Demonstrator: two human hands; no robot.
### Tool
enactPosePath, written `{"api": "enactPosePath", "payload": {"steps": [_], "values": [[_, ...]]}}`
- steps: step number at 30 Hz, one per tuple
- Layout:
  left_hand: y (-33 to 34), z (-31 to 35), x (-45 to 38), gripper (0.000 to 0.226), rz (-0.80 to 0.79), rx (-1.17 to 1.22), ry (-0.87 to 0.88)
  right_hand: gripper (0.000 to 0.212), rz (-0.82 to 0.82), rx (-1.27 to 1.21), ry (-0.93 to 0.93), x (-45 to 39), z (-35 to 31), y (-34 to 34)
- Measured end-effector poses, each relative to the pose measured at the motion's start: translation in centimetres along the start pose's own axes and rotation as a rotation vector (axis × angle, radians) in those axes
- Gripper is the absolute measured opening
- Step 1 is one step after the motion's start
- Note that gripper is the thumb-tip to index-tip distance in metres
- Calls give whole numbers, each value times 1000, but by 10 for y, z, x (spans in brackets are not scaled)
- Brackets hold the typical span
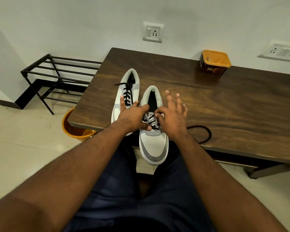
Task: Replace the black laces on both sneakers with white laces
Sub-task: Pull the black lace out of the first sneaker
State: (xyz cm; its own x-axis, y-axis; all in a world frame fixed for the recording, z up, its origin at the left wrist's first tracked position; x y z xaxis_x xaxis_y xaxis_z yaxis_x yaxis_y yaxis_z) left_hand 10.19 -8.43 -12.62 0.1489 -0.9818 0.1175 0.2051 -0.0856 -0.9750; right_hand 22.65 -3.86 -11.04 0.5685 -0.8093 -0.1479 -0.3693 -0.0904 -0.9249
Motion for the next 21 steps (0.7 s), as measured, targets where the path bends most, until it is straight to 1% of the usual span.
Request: {"api": "enactPosePath", "payload": {"steps": [2,6,8,10,11,12,15,17,18,21], "values": [[0,-1,0,49,-4,3,1,11,105,-78,95,-1,14,-12],[0,0,0,48,-13,8,1,11,373,-373,381,2,48,-41],[1,-1,-1,48,-22,-12,3,12,441,-402,445,6,57,-45],[2,0,-4,50,-12,-28,8,22,393,-356,376,5,52,-40],[2,0,-4,50,-10,-30,7,29,337,-309,300,4,43,-34],[2,0,-5,50,-8,-30,5,31,268,-242,210,2,32,-28],[3,-1,-5,50,-7,-27,6,21,30,-28,-30,-1,-1,-8],[4,-2,-6,48,-7,-20,4,17,-88,56,-79,-1,-10,3],[5,-3,-6,48,-7,-15,3,15,-115,75,-83,0,-12,6],[4,-1,-4,52,-5,-10,-4,14,-108,94,-72,-2,-12,7]]}}
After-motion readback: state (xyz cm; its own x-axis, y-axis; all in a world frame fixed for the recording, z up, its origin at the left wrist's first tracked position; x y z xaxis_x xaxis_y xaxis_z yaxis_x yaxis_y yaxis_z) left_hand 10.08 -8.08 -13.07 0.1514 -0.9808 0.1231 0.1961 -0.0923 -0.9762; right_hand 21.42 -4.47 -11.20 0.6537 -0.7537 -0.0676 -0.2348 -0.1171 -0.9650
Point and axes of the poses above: each hand's wrist, its own x-axis away from the middle knuckle, its own y-axis out of the palm, z = x × y, the point moved 6 cm from there along -x, towards the middle knuckle, and after that the axes turned 2 degrees about -x, right-handed, at the moved point
